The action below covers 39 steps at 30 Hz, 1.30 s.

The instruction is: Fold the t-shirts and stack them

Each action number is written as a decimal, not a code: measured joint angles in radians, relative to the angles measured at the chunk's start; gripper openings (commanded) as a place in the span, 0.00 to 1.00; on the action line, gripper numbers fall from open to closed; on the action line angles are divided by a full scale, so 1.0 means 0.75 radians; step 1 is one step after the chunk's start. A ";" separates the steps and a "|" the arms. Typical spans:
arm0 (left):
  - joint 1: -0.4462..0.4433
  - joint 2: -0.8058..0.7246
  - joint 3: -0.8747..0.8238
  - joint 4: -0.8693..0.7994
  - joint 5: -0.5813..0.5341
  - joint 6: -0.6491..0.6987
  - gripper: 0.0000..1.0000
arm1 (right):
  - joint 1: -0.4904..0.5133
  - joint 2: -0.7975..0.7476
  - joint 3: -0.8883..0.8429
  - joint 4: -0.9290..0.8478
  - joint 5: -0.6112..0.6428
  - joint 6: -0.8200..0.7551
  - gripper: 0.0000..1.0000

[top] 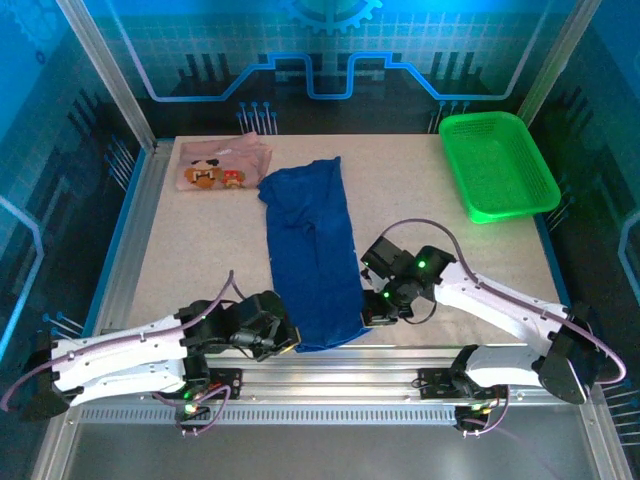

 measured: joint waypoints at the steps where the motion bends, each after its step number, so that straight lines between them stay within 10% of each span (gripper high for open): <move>1: 0.023 0.000 0.008 -0.002 0.001 0.001 0.04 | -0.007 0.019 0.029 -0.002 0.001 -0.011 0.01; 21: 0.861 0.336 0.254 0.001 0.280 0.453 0.04 | -0.339 0.720 0.703 -0.022 -0.016 -0.364 0.00; 39: 1.153 0.796 0.565 0.089 0.422 0.738 0.02 | -0.487 1.152 1.213 -0.100 -0.041 -0.484 0.00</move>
